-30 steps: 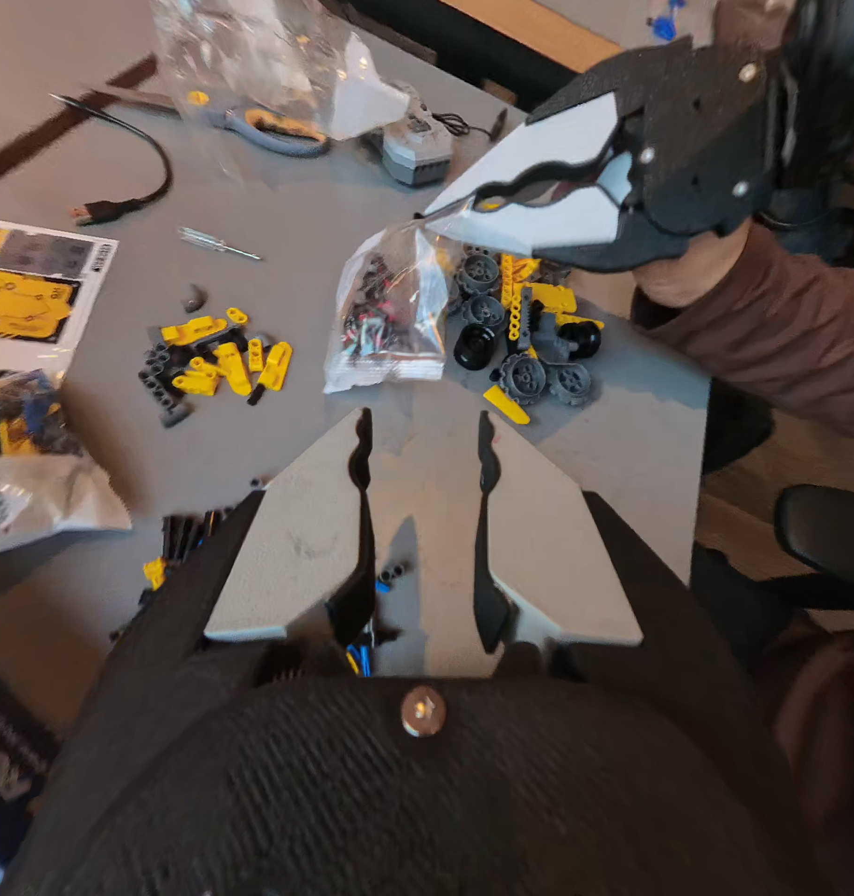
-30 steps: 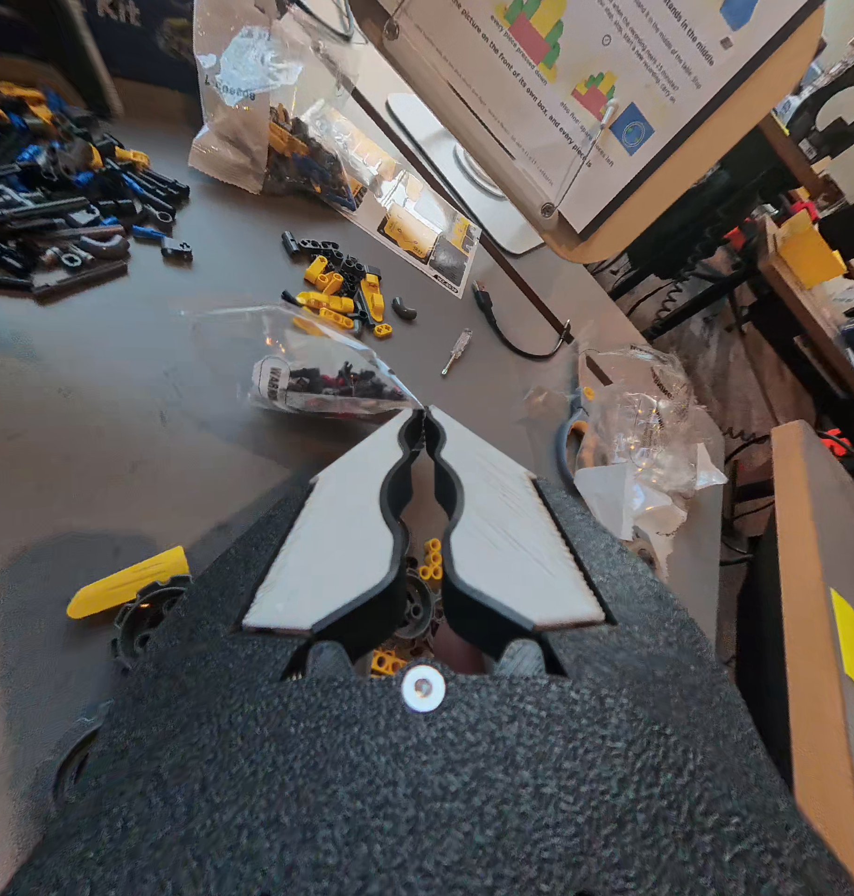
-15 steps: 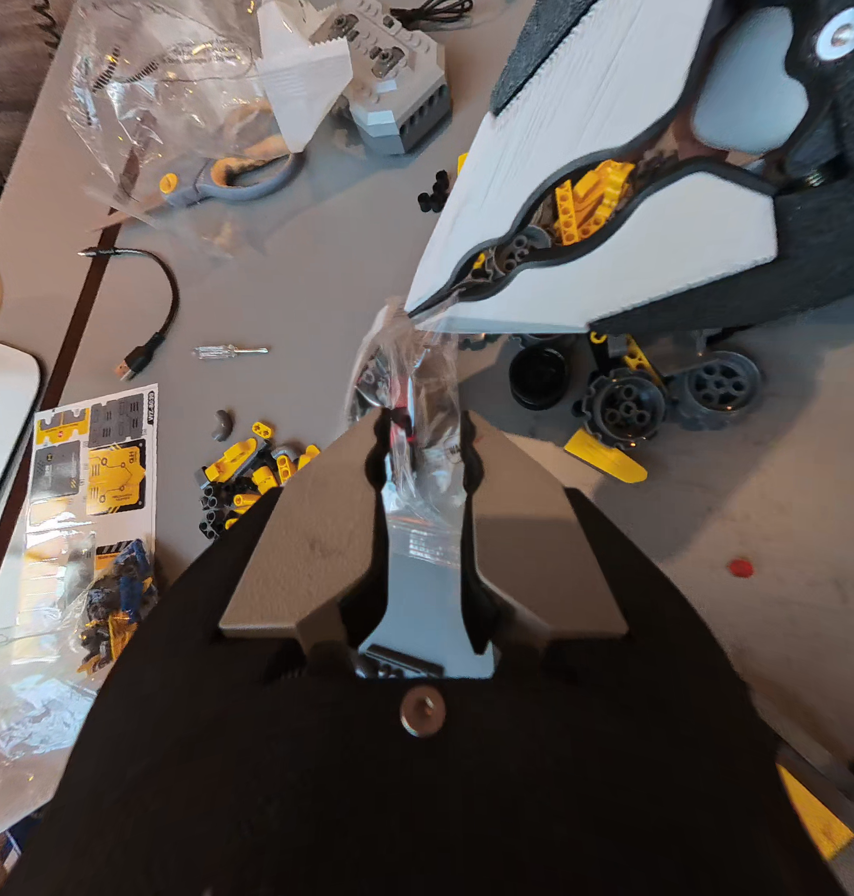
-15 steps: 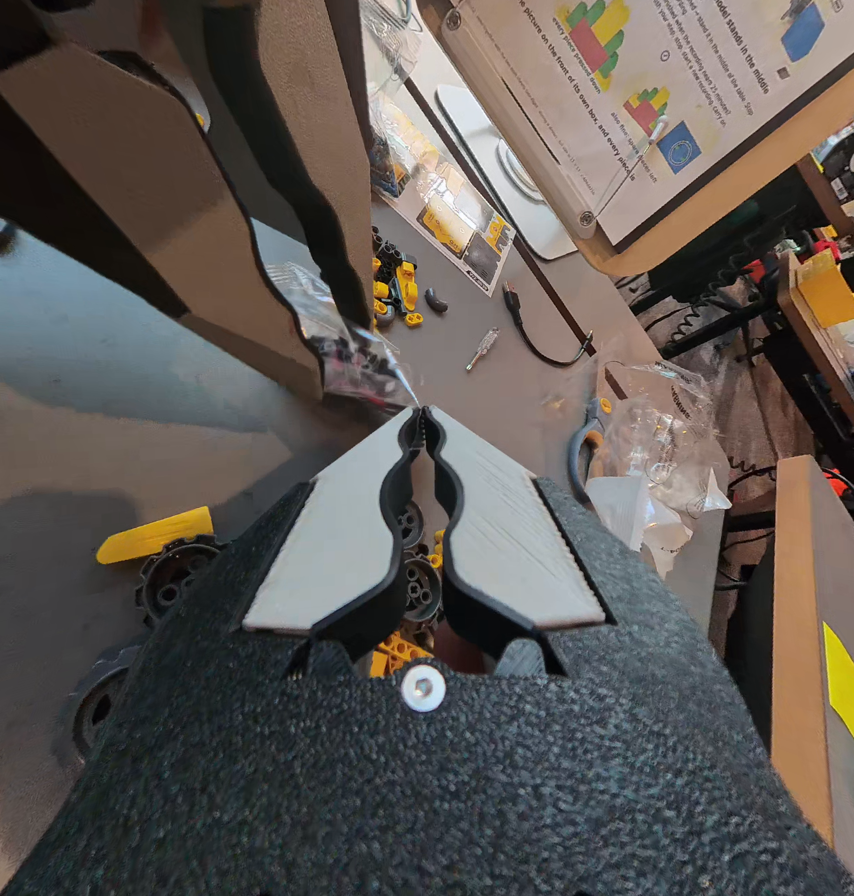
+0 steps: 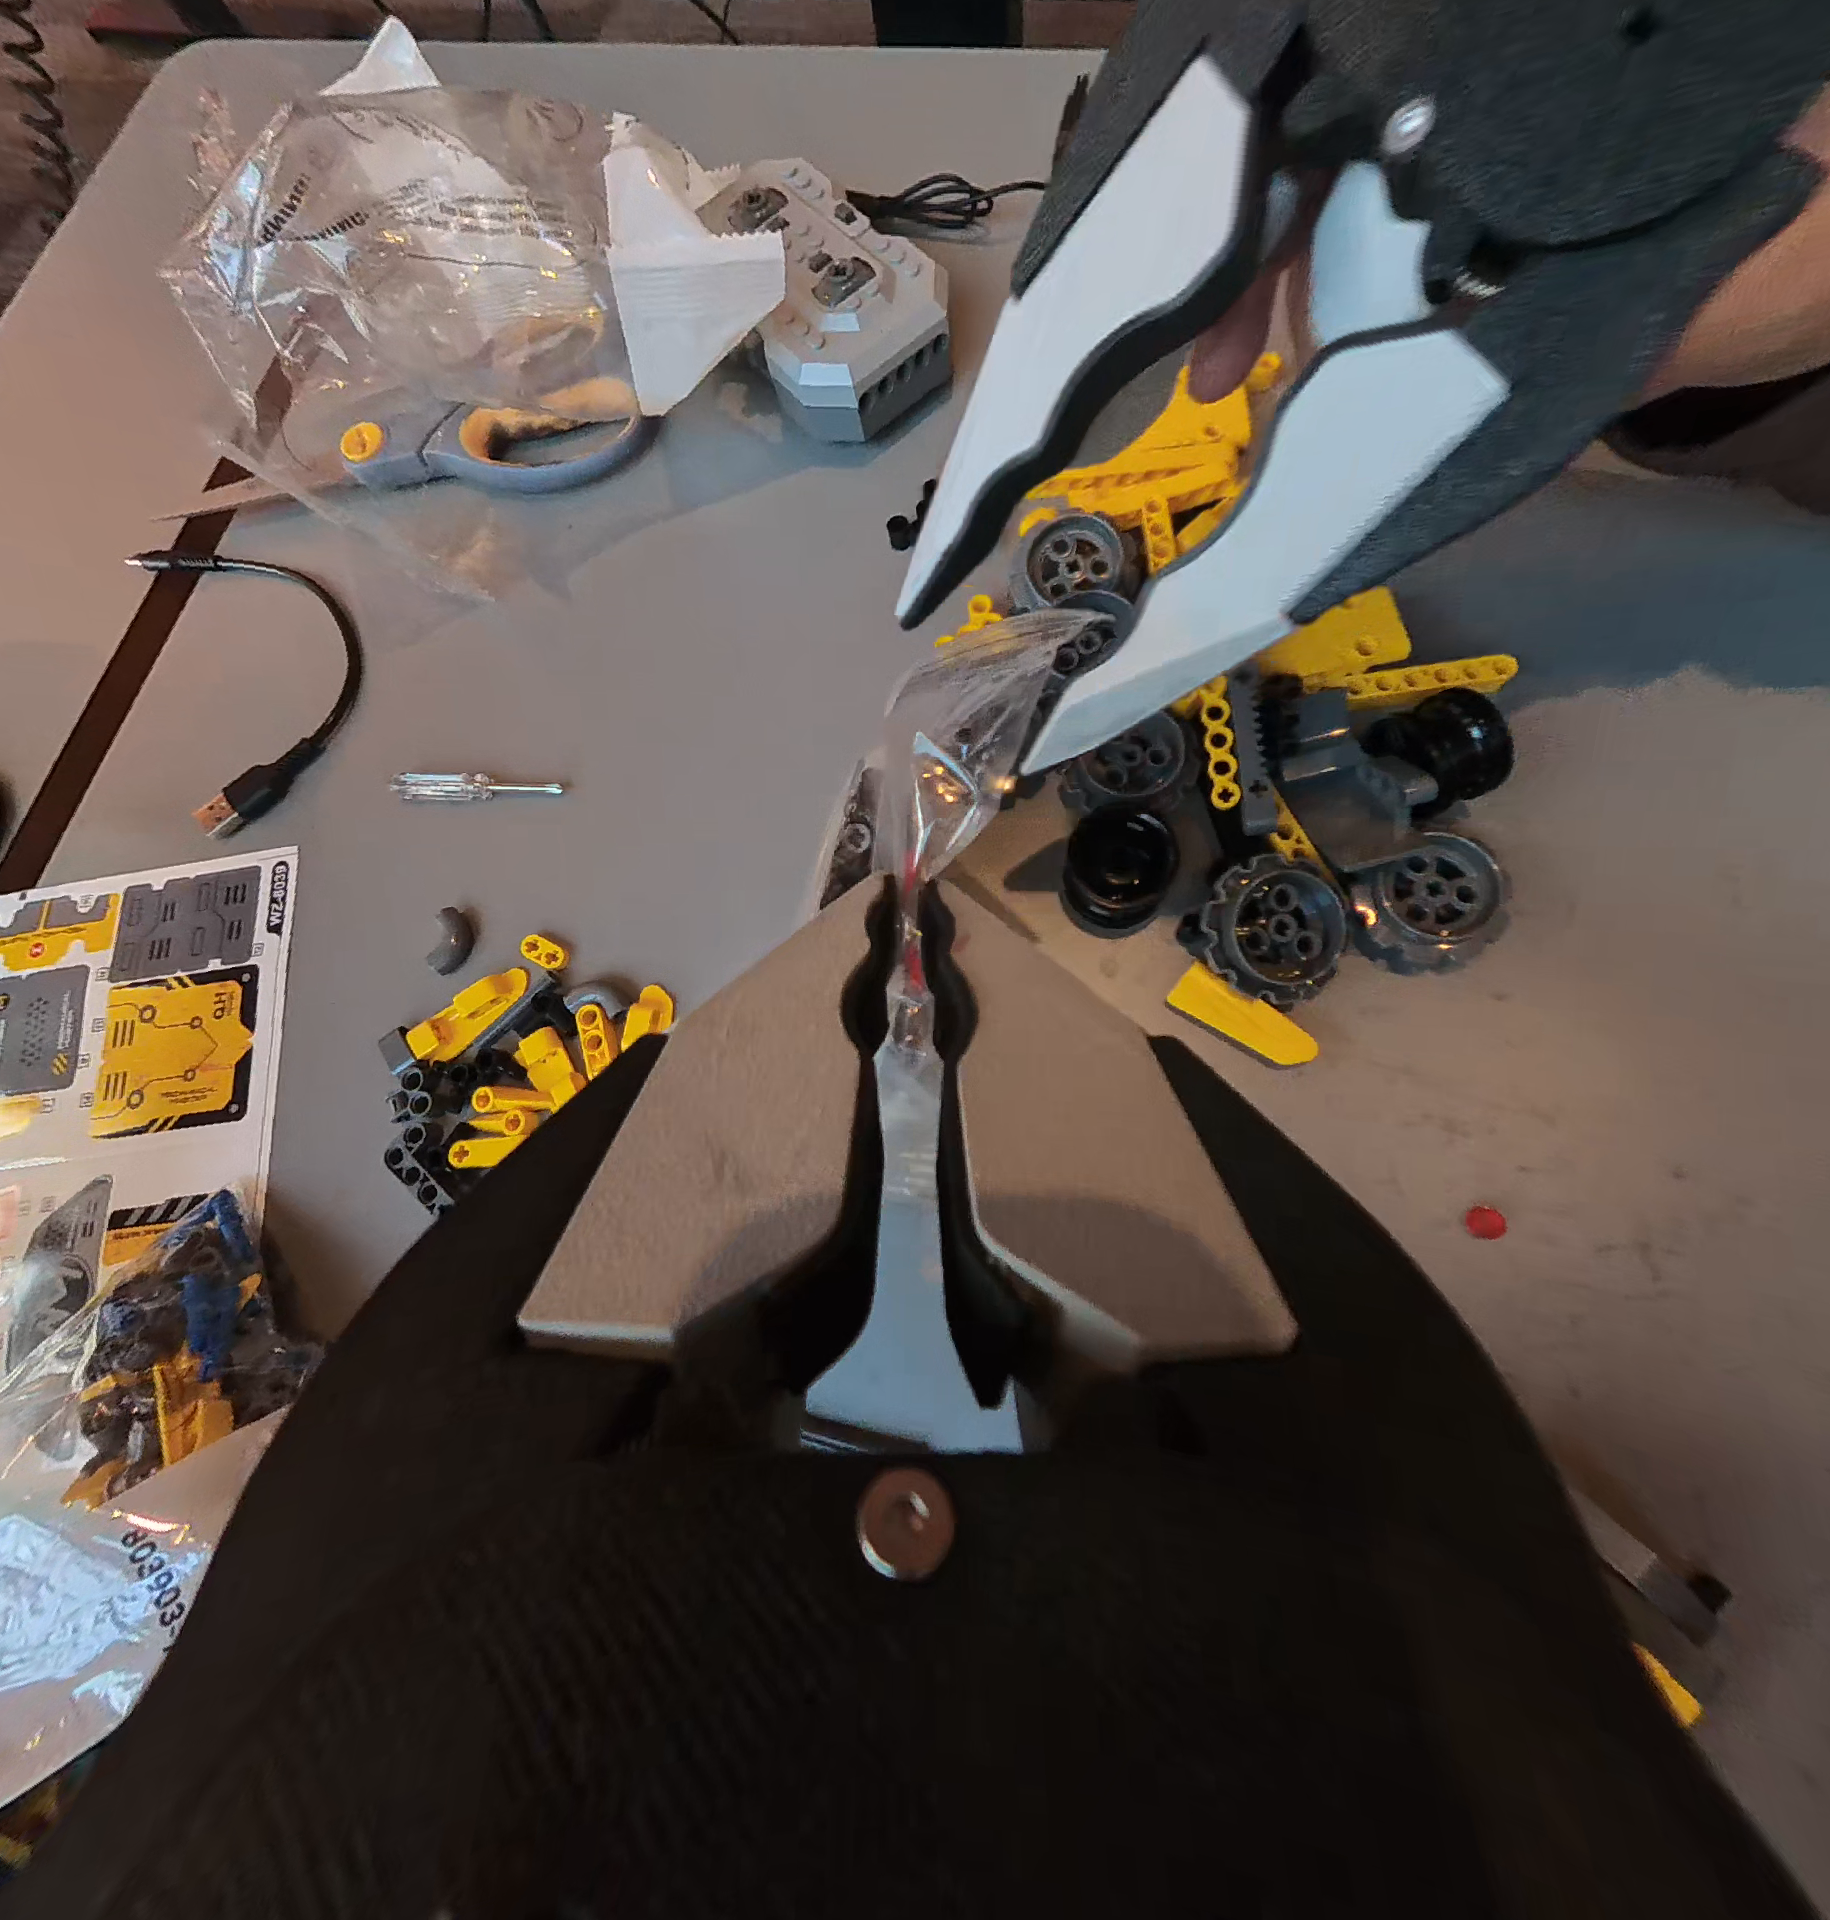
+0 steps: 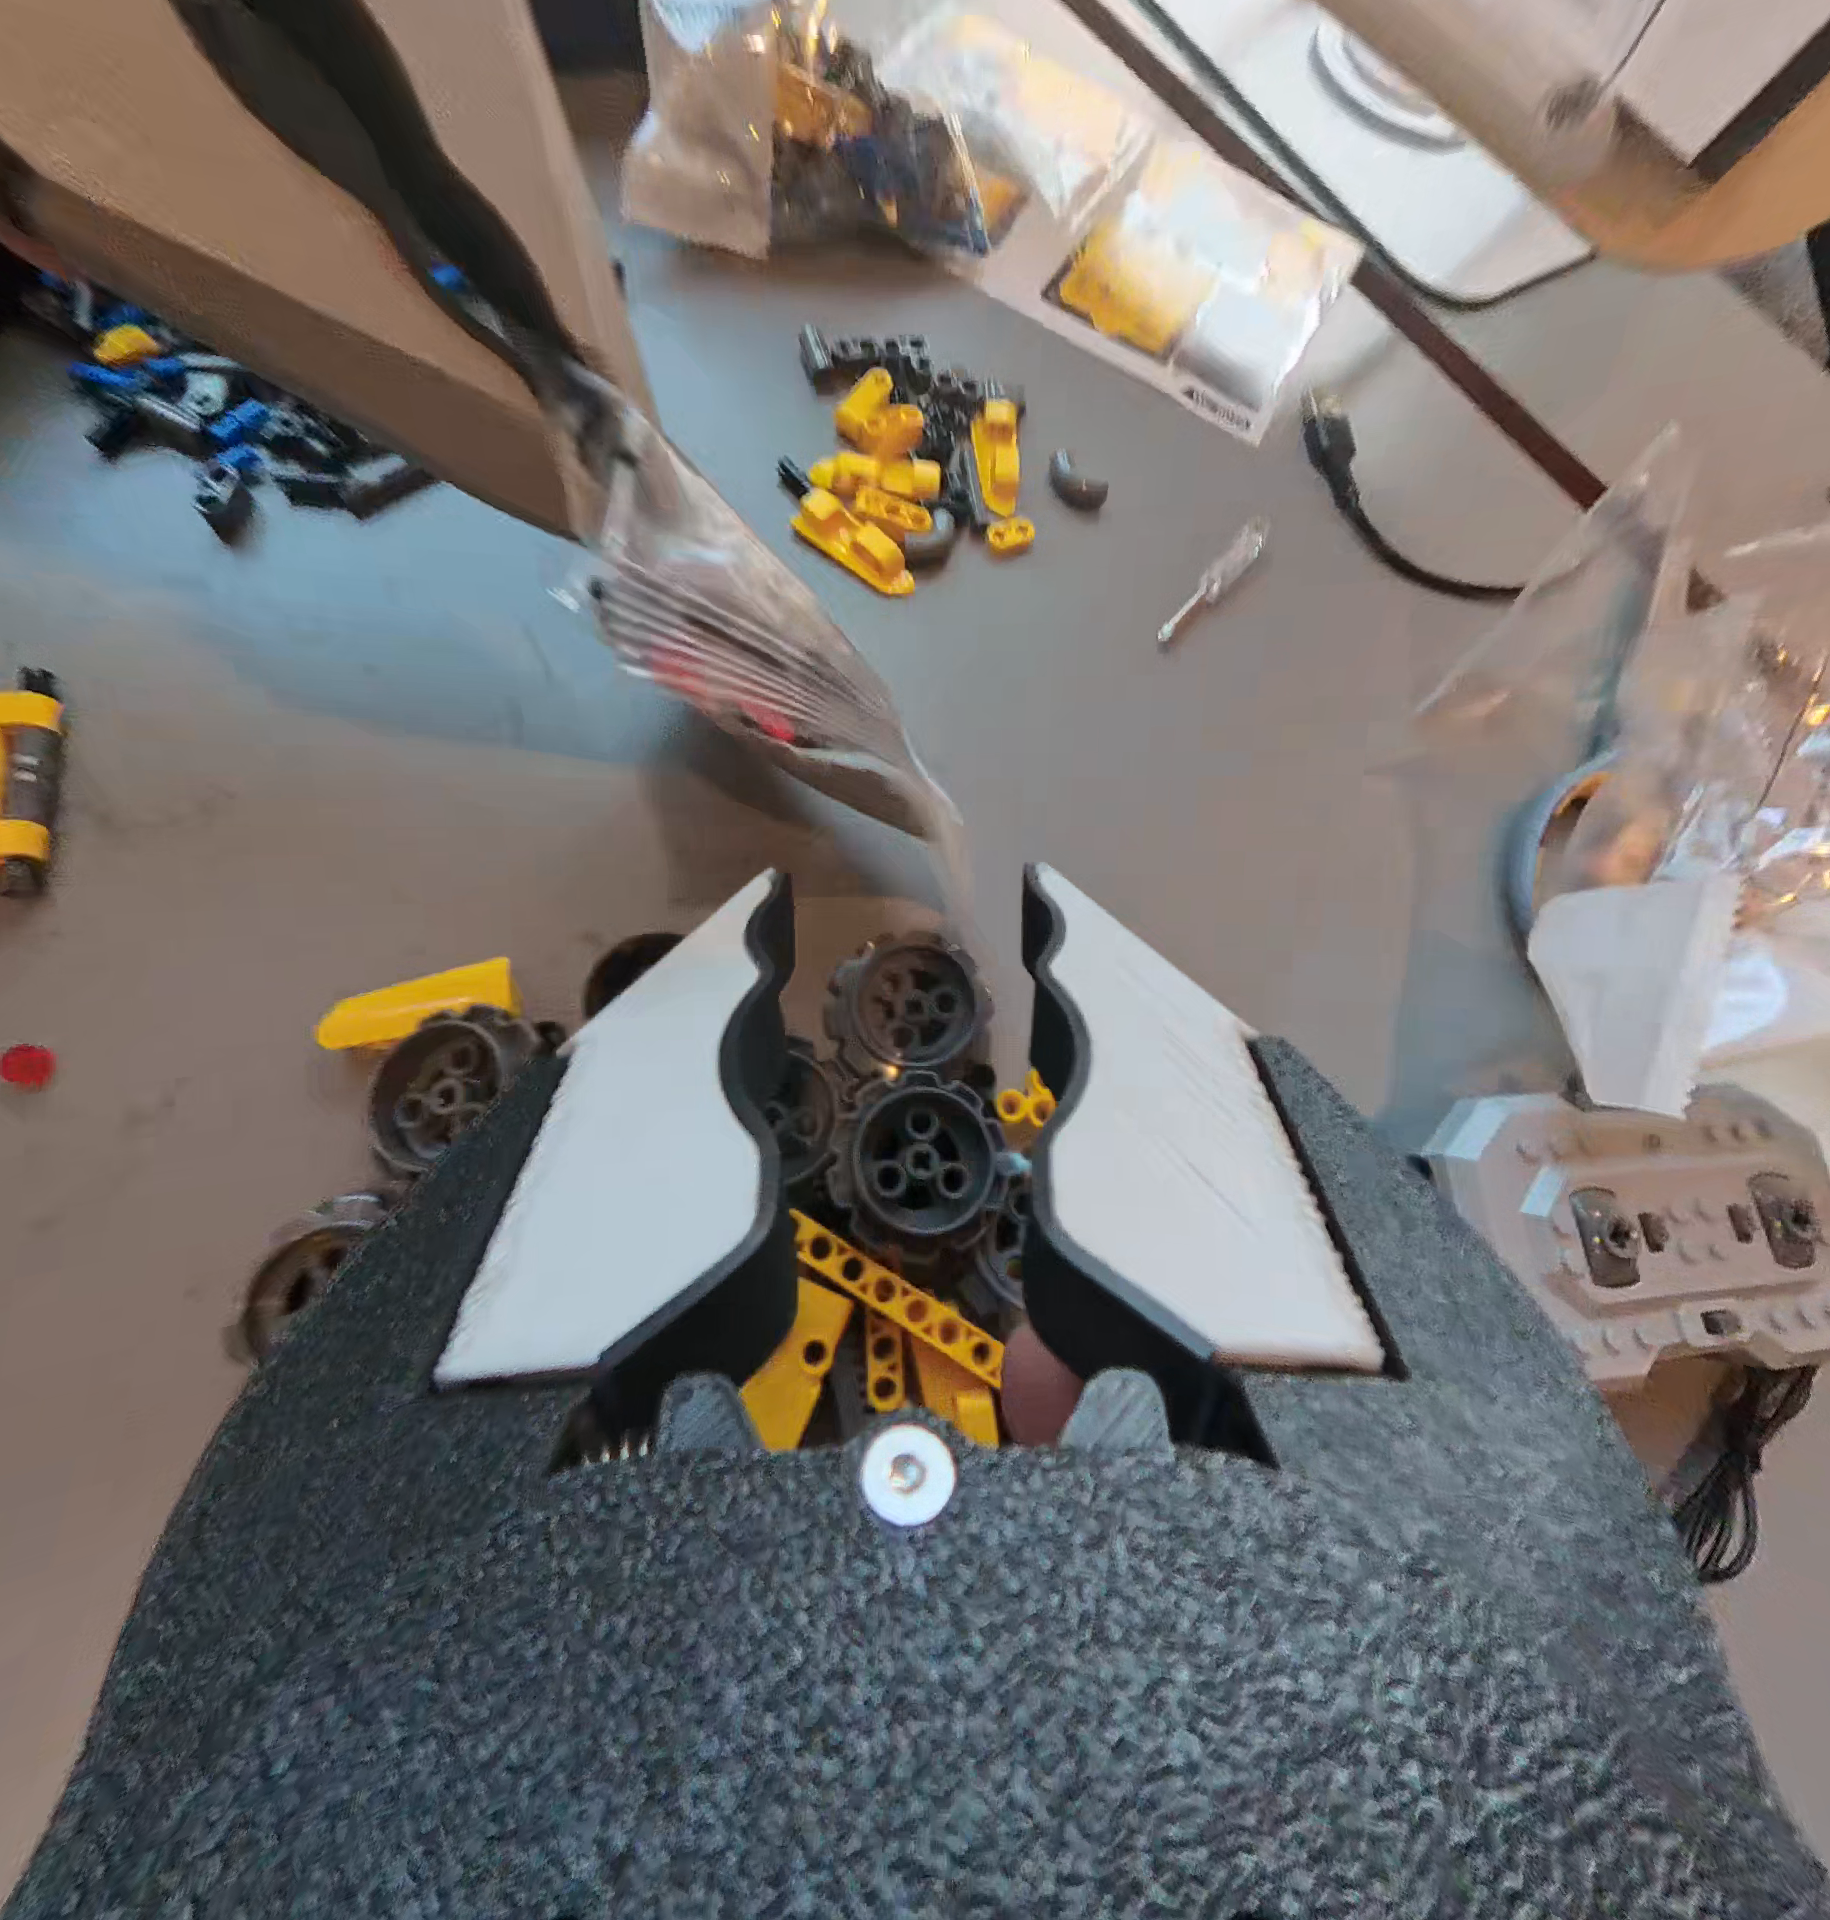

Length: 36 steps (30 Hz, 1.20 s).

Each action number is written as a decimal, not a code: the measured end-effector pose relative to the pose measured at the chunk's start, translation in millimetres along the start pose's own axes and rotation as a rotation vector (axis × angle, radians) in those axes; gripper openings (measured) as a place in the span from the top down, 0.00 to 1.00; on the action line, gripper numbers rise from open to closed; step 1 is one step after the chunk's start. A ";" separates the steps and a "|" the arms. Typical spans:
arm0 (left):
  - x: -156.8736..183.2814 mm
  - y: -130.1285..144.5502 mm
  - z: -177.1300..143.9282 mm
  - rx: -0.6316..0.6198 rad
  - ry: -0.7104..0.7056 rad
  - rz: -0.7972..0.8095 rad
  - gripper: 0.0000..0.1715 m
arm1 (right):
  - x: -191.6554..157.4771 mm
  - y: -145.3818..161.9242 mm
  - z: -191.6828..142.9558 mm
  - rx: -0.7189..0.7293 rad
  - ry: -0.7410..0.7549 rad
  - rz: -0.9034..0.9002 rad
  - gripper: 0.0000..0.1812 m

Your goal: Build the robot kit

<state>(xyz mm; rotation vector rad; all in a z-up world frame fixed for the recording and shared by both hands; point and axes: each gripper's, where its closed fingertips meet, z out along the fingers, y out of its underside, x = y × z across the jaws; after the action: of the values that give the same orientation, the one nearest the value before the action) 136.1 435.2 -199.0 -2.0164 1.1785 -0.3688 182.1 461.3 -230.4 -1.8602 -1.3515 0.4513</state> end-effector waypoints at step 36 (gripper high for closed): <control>-13.4 12.2 -2.3 0.089 0.038 -0.115 0.99 | 24.0 10.1 7.7 -0.244 0.039 -0.014 1.00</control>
<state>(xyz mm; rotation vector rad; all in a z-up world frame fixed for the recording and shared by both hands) 120.1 441.9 -204.7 -2.0122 1.0526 -0.5102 192.3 484.9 -239.3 -2.0437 -1.4442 0.2493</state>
